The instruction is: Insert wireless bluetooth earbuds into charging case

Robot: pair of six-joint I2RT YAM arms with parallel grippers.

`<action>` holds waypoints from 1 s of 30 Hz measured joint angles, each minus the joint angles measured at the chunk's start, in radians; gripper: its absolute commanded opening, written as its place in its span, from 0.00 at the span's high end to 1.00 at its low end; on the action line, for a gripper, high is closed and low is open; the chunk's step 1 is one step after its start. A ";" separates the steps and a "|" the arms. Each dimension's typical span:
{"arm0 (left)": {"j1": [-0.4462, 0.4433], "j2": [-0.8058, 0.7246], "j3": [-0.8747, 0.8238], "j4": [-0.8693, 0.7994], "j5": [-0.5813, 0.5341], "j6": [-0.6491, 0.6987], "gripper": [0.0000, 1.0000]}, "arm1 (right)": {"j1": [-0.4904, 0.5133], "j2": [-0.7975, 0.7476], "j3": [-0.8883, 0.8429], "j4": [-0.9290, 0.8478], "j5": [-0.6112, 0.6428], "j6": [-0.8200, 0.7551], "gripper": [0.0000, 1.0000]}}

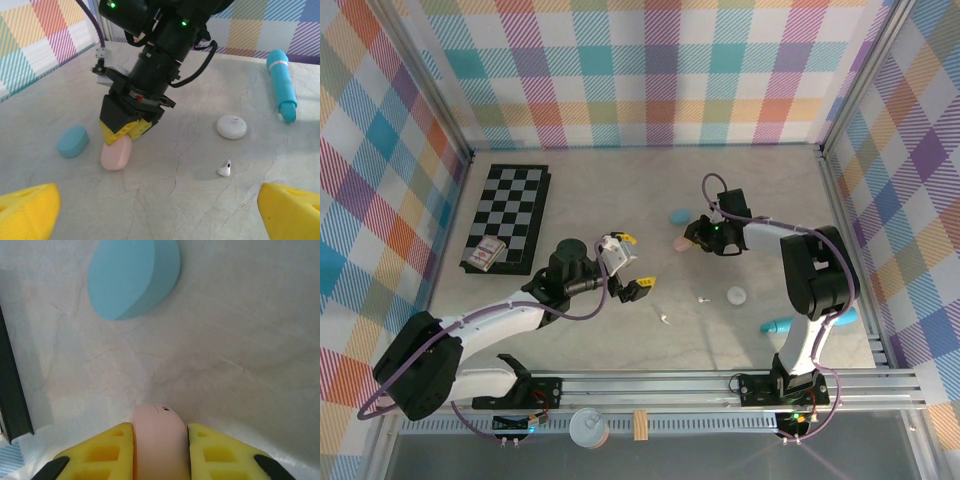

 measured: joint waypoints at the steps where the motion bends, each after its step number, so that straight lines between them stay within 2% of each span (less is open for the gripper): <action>1: -0.002 0.002 0.000 0.000 -0.001 0.000 0.00 | -0.001 0.002 0.005 -0.002 0.009 -0.003 0.70; 6: -0.004 0.002 0.000 0.000 -0.007 0.000 0.00 | -0.003 0.001 0.016 -0.043 0.085 -0.041 0.42; 9: -0.004 0.004 0.000 0.000 -0.010 0.000 0.00 | -0.003 -0.026 0.013 -0.102 0.146 -0.073 0.33; 17: -0.005 0.020 0.000 0.001 -0.009 0.003 0.00 | -0.003 -0.357 -0.117 -0.228 0.294 -0.128 0.22; 22: -0.005 0.036 0.004 0.004 0.001 0.008 0.00 | -0.003 -0.550 -0.205 -0.382 0.393 -0.111 0.19; 26: -0.005 0.061 0.022 0.003 0.018 0.019 0.00 | -0.003 -0.647 -0.256 -0.507 0.440 -0.072 0.17; 30: -0.013 0.074 0.039 0.004 0.026 0.023 0.00 | 0.015 -0.662 -0.297 -0.581 0.460 -0.043 0.18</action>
